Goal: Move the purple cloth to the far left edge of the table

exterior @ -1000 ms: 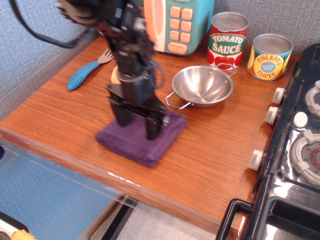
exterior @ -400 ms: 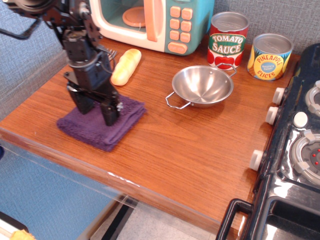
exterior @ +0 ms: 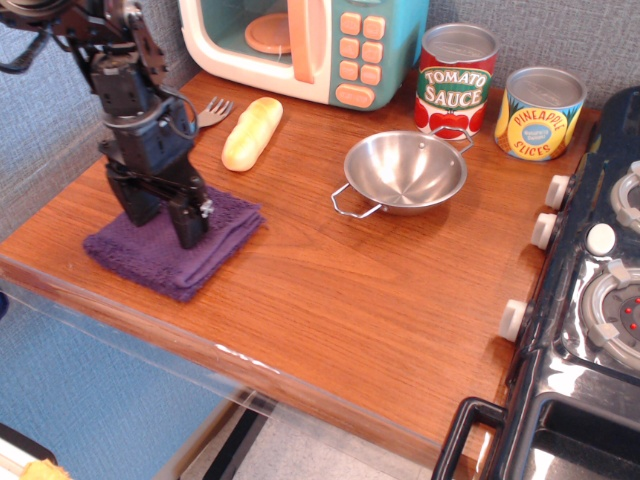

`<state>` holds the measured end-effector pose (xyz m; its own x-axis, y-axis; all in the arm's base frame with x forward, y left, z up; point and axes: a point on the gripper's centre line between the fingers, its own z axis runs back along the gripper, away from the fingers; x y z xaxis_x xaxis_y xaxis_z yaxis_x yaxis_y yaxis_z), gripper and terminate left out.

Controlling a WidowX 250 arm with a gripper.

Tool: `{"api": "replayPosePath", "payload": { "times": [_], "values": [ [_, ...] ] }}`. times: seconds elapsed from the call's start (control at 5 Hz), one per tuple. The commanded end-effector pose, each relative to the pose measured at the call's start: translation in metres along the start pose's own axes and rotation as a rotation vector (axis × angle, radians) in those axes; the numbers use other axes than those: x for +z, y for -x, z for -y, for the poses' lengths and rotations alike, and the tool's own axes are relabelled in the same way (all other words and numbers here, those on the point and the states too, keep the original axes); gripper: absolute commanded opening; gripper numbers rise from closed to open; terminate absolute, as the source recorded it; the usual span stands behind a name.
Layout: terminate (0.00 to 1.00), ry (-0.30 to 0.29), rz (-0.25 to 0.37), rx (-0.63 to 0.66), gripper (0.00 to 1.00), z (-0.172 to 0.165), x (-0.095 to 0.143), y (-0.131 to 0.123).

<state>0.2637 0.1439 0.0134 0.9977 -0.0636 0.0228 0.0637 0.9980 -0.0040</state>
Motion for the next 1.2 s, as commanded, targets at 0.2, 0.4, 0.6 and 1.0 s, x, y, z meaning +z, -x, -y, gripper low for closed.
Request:
{"api": "replayPosePath", "payload": {
  "times": [0.2, 0.4, 0.6, 1.0],
  "values": [
    [0.0, -0.031, 0.134, -0.038, 1.0, 0.016, 0.058, 0.0],
    [0.0, -0.029, 0.153, 0.021, 1.0, 0.021, 0.084, 0.007],
    [0.0, -0.038, 0.125, 0.044, 1.0, 0.027, 0.085, 0.008],
    [0.0, -0.056, 0.103, 0.037, 1.0, 0.034, 0.084, 0.008]
  ]
}}
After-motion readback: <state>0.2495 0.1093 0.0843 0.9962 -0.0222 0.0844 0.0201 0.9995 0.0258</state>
